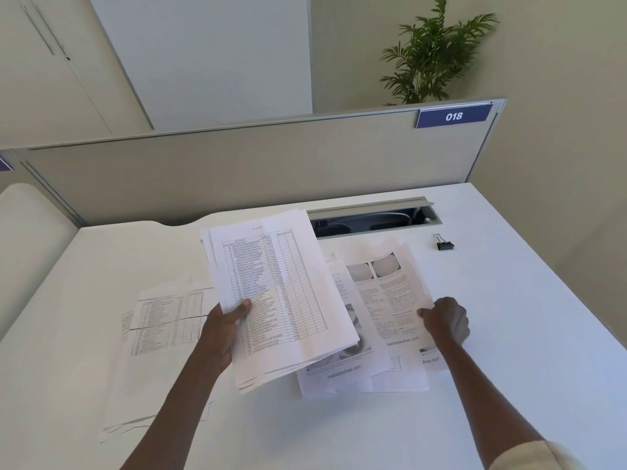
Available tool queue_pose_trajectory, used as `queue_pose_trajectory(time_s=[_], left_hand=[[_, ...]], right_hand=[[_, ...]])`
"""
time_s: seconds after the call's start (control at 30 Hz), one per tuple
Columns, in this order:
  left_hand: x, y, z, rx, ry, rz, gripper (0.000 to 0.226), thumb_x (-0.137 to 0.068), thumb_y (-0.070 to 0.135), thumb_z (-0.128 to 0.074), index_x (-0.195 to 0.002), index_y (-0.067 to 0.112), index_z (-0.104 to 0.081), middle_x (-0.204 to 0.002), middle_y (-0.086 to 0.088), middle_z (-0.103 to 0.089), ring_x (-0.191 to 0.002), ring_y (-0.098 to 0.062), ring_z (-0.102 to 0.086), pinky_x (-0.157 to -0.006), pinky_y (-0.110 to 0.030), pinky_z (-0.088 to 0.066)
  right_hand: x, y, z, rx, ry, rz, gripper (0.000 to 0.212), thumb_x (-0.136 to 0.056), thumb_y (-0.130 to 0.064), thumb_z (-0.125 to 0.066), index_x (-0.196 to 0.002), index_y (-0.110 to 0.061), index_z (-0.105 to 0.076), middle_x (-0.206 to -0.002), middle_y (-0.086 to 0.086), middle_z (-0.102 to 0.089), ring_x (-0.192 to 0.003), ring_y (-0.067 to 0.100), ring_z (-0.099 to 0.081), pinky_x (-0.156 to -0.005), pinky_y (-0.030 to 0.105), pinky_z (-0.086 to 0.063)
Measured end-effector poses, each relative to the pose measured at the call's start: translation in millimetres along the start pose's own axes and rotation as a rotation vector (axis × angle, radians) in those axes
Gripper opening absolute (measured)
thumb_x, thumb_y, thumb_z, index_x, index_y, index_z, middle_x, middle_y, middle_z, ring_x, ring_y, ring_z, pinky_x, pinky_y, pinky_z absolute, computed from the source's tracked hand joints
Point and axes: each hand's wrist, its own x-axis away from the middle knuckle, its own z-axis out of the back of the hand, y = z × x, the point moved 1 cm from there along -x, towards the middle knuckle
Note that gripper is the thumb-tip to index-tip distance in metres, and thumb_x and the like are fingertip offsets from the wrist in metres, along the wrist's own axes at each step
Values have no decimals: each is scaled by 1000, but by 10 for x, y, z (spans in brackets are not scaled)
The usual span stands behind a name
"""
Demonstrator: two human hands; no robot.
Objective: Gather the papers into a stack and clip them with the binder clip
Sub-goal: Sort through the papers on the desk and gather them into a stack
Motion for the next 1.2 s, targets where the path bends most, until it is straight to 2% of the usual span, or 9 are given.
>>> queue_pose_trajectory(time_s=[0.13, 0.27, 0.43, 0.53, 0.77, 0.87, 1.0, 1.13, 1.2], left_hand=[[5, -4, -26, -9, -5, -12, 30, -93, 4, -59, -122, 7, -66, -116, -12, -73, -102, -30, -71, -77, -38, -59], [1, -4, -113, -19, -27, -12, 24, -92, 3, -59, -114, 9, -68, -106, -9, -76, -91, -24, -74, -69, -33, -60], [-41, -41, -134, -39, -40, -1, 37, -83, 12, -69, -120, 6, -66, -115, -14, -73, -103, -33, -70, -84, -43, -57], [-103, -85, -101, -58, -21, 9, 28, -91, 5, -62, -119, 5, -66, -116, -16, -72, -106, -36, -68, -92, -47, -52], [-146, -146, -122, -129, 49, 7, 20, -92, 1, -62, -110, 8, -68, -106, -14, -74, -95, -33, -70, -80, -40, -55], [-152, -171, -163, -135, 69, 14, 23, -92, 0, -62, -115, 5, -66, -106, -15, -73, -94, -35, -69, -79, -40, -55], [-144, -162, -274, -123, 55, 30, 22, -92, 2, -63, -114, 4, -66, -108, -18, -72, -96, -36, -68, -81, -42, -55], [-144, -119, -388, -109, 42, 36, 25, -91, 5, -65, -115, 4, -67, -109, -16, -74, -102, -37, -69, -91, -48, -54], [-129, -93, -433, -105, 21, 34, 24, -91, 8, -66, -115, 6, -68, -107, -14, -75, -101, -35, -70, -92, -48, -54]], right_hand=[[85, -130, 195, -36, 40, 87, 8, -77, -14, -69, -78, -7, -69, -88, 17, -69, -78, 34, -58, -72, 32, -40], [163, -291, 389, -10, 87, 190, 29, -81, -23, -65, -58, -10, -54, -69, 11, -62, -73, 35, -61, -67, 31, -43], [285, -491, 681, -17, 202, 305, 45, -88, -26, -65, -50, -13, -42, -60, 8, -53, -64, 35, -52, -62, 32, -41], [351, -599, 869, -20, 267, 374, 38, -90, -24, -64, -58, -5, -56, -59, 10, -51, -63, 38, -49, -59, 32, -38], [527, -880, 1257, -102, 410, 534, 21, -91, -18, -61, -78, -2, -65, -71, 21, -64, -65, 40, -47, -59, 35, -39], [624, -1002, 1366, -235, 350, 595, 14, -87, -18, -66, -86, -4, -71, -79, 16, -71, -72, 41, -57, -64, 36, -47], [696, -1109, 1310, -492, 89, 495, 19, -80, -17, -75, -98, -12, -75, -90, 6, -75, -81, 29, -68, -76, 35, -55], [839, -1130, 1062, -688, -170, 430, 21, -78, -5, -77, -99, -9, -74, -90, 4, -75, -68, 15, -68, -60, 18, -55], [904, -1120, 891, -738, -251, 391, 24, -77, -1, -77, -99, -9, -73, -91, 5, -76, -70, 17, -71, -66, 23, -58]])
